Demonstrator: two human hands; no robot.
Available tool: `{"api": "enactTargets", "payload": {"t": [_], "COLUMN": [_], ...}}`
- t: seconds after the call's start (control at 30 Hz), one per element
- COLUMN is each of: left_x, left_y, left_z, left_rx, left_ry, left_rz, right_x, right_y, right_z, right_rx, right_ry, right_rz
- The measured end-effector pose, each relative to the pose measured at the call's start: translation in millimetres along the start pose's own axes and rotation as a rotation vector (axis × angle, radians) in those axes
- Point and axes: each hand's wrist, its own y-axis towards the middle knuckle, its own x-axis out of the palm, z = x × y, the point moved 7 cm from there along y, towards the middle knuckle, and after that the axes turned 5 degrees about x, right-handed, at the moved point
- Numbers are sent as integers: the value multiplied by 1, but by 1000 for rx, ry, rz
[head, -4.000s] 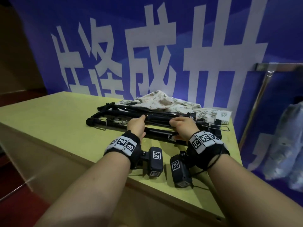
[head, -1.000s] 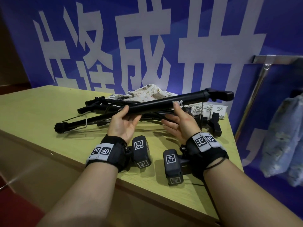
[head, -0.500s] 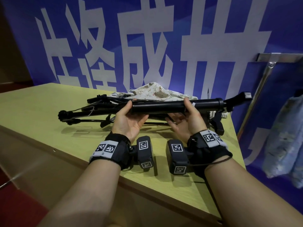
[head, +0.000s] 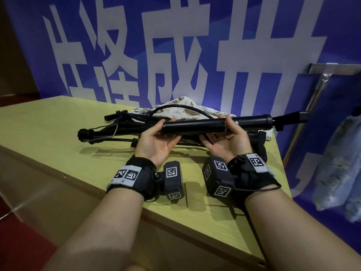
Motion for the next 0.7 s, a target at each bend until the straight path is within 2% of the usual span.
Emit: {"api": "enactTargets", "payload": {"t": [0.13, 0.3, 0.43, 0.6, 0.7], "left_x": [-5, -13, -21, -45, -49], "left_y": [0, 2, -3, -10, -6], "left_z": [1, 3, 14, 36, 46], "left_rx": [14, 55, 184, 426, 500], "left_ry": [21, 58, 110, 121, 141], "left_rz": [70, 166, 302, 609, 586], "right_x": [-3, -5, -12, -18, -19], "right_y": [0, -4, -4, -8, -8], "right_z": [-2, -10, -19, -26, -26], "right_rx": [-25, -80, -149, -198, -206], "right_ry": [-156, -38, 53, 143, 132], "right_rz": [45, 88, 163, 225, 238]}}
